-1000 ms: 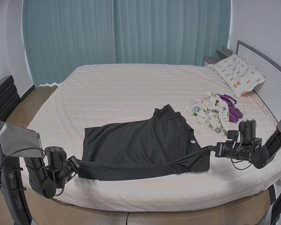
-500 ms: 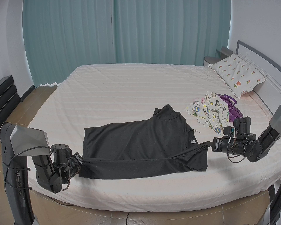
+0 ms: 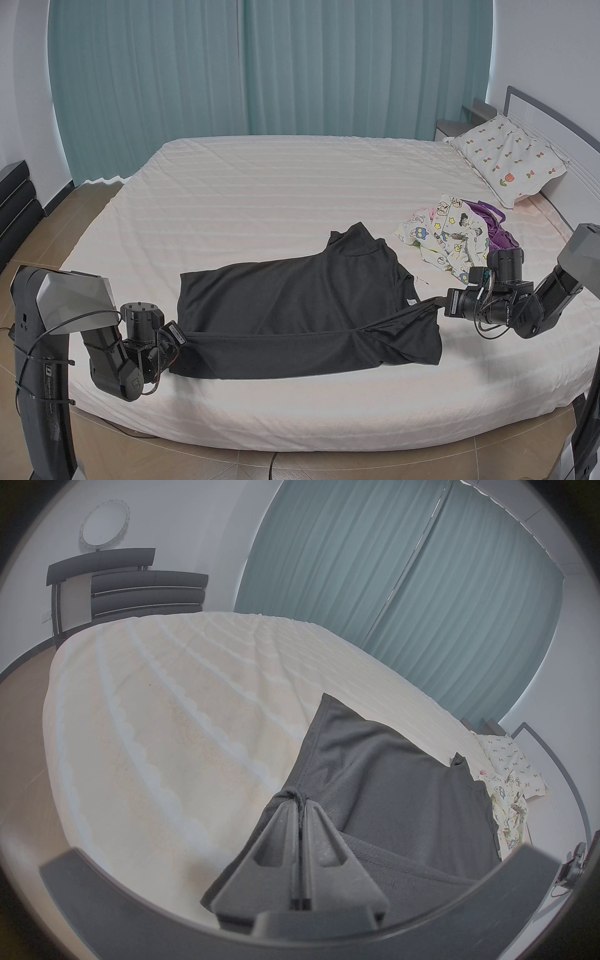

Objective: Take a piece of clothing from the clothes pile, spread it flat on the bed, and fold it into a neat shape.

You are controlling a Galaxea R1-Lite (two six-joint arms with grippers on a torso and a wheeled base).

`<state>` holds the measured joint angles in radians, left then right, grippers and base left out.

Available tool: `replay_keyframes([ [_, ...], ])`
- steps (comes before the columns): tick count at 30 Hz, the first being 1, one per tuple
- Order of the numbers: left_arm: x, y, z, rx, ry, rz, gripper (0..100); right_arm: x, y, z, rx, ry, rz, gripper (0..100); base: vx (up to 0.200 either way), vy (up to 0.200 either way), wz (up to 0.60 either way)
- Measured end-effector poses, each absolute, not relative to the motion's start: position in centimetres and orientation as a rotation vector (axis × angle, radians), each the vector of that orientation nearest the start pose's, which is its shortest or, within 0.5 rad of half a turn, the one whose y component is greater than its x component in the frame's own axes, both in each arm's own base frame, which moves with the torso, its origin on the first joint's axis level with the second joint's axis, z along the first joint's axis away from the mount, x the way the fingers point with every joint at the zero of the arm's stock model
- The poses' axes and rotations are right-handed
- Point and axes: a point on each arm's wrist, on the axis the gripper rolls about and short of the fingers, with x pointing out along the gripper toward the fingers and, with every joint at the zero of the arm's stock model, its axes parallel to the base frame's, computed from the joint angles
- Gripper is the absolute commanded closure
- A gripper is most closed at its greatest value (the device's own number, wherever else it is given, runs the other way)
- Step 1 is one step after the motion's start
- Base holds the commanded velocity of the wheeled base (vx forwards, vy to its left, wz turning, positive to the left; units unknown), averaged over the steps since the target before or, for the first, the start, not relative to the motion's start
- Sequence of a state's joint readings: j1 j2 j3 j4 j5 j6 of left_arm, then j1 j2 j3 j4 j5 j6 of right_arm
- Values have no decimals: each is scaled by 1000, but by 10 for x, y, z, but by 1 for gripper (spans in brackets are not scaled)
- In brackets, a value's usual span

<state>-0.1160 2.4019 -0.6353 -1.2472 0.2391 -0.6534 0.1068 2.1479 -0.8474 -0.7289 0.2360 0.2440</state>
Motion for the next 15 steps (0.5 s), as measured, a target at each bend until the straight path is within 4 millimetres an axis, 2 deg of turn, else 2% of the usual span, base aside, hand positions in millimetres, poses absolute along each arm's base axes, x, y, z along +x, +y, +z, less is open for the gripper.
replay_keyframes([
  [15,367,-38,-45,-547,444,280,100,387,46,22,276,646,257,100,0,0,0],
])
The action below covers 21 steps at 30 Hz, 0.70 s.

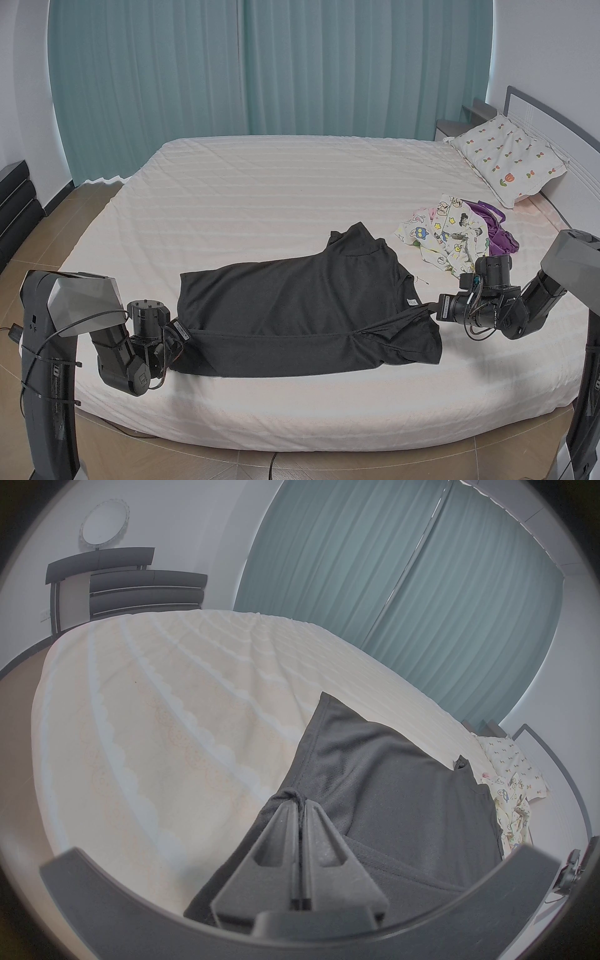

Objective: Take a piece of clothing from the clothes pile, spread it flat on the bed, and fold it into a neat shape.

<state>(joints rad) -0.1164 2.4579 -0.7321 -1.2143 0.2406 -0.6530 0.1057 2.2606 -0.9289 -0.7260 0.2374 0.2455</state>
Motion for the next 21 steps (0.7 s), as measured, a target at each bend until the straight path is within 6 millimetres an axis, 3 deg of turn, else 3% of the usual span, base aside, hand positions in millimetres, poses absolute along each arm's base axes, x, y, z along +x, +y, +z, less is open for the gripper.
replay_keyframes([
  [2,368,-38,-45,-548,443,278,100,388,46,19,285,649,252,100,0,0,0],
  [3,368,-38,-46,-548,443,279,100,389,46,18,296,651,248,0,0,0,0],
  [4,369,-38,-47,-547,443,279,100,389,46,17,304,654,245,0,0,0,0],
  [5,369,-38,-47,-547,443,279,0,390,46,16,309,657,244,0,0,0,0],
  [15,371,-39,-53,-550,451,281,0,396,45,6,431,687,200,0,0,0,0],
  [21,369,-35,-42,-571,429,287,0,399,46,7,593,696,132,0,0,0,0],
])
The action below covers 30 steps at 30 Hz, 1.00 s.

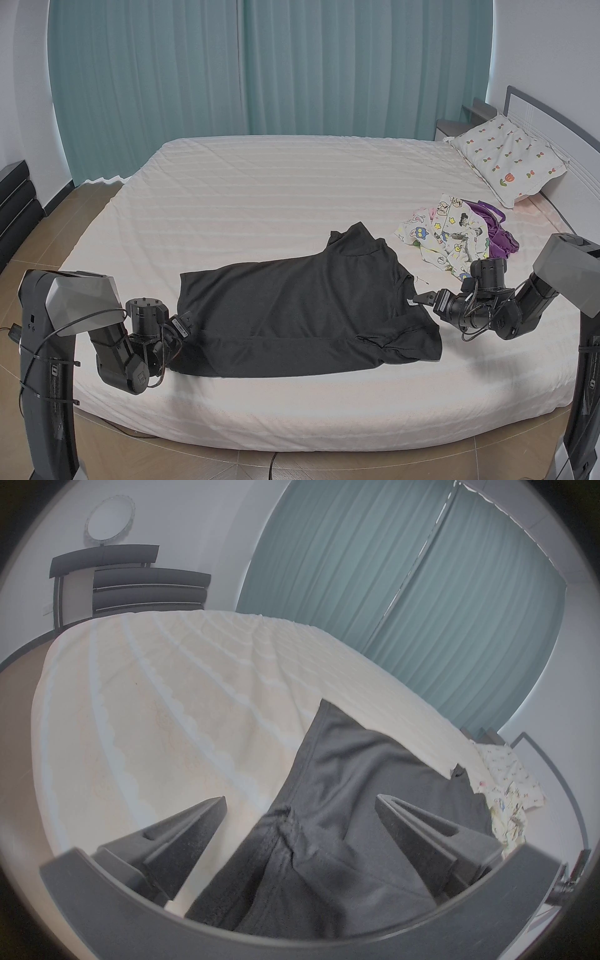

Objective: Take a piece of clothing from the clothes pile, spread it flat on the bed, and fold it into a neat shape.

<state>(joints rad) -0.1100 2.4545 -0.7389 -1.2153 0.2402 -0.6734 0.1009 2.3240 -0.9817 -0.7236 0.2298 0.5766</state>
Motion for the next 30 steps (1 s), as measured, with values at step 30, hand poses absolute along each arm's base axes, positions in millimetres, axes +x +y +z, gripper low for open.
replay_keyframes([
  [30,319,-33,-17,-982,506,293,0,408,102,-29,863,721,-62,0,0,0,0],
])
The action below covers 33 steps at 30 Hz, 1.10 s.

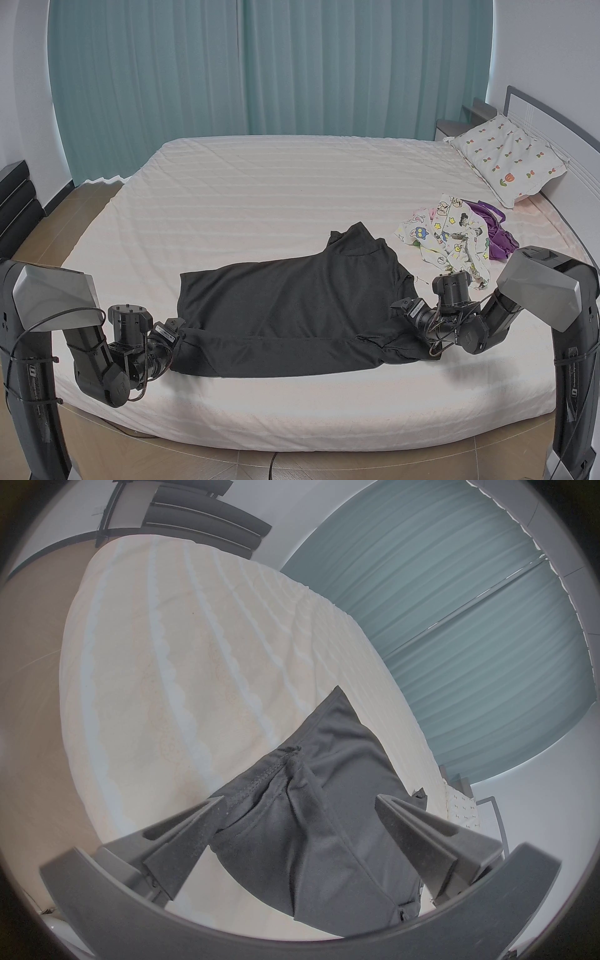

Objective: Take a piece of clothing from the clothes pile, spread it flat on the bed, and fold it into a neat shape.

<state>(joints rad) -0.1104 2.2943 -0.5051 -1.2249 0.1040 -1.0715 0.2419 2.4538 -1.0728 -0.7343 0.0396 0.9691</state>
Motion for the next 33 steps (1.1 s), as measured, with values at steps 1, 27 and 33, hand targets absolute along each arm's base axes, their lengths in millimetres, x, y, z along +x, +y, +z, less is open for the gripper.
replay_keyframes([
  [1,319,-33,-18,-981,509,294,0,409,102,-30,862,722,-62,0,0,0,0],
  [27,320,-34,-25,-969,527,303,0,411,112,-33,817,678,-131,100,0,0,0],
  [33,320,-34,-26,-964,528,303,0,405,111,-20,819,670,-121,100,0,0,0],
])
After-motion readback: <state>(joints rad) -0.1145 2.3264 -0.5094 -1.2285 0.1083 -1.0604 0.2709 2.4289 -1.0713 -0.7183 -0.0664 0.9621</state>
